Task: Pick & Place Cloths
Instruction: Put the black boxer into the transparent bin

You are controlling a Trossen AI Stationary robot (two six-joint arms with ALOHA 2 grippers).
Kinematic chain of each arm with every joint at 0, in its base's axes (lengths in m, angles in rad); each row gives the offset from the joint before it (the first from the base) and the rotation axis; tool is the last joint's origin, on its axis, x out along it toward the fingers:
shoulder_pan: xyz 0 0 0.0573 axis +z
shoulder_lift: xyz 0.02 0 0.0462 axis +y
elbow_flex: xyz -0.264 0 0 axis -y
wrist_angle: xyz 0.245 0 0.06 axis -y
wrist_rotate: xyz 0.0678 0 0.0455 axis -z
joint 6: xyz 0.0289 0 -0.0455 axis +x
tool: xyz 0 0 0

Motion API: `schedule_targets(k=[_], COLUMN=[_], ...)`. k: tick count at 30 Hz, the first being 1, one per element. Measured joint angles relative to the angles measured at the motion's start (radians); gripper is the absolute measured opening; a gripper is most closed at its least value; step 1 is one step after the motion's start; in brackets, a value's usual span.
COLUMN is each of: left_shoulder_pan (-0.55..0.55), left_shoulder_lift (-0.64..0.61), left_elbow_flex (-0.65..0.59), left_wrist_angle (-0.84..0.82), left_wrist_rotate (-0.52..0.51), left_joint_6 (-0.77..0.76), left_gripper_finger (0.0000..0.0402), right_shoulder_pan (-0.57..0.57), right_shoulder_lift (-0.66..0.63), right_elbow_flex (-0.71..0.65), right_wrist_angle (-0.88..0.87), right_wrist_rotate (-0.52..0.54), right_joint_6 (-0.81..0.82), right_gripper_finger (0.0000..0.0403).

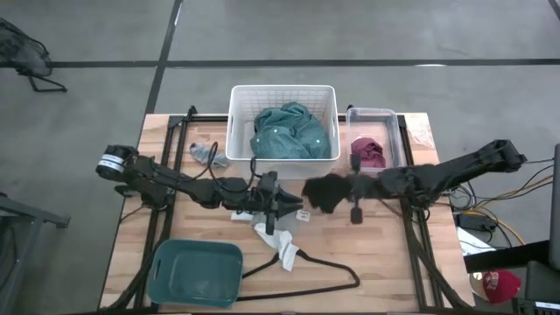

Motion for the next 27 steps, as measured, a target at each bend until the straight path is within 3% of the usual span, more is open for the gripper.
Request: schedule_targets(k=[9,15,21,27], left_shoulder_pan=[-0.004,-0.004,-0.005,-0.005], left_shoulder_lift=[-0.001,-0.001,-0.001,-0.001], left_elbow_flex=[0.0,0.0,0.0,0.0], left_wrist_angle=[-0.071,-0.074,-0.074,-0.074], left_wrist_rotate=[0.007,0.007,0.007,0.007], left_joint_6=[0.0,0.0,0.001,0.001], left_gripper_finger=[0.0092,0.0092,0.0092,0.0092], right_shoulder_pan=[0.0,0.0,-0.001,-0.013], right_shoulder_lift=[-0.273,-0.379,-0.392,-0.387], right_elbow_flex=[0.002,0.01,0.009,0.008], right_wrist_angle=[-0.209,-0.264,-0.274,-0.274], right_wrist_rotate=[0.288,0.612,0.948,0.986], right_joint_6=[0.054,0.021,-0.029,-0.075], right_gripper_finger=[0.0013,0.0013,0.0013,0.0013])
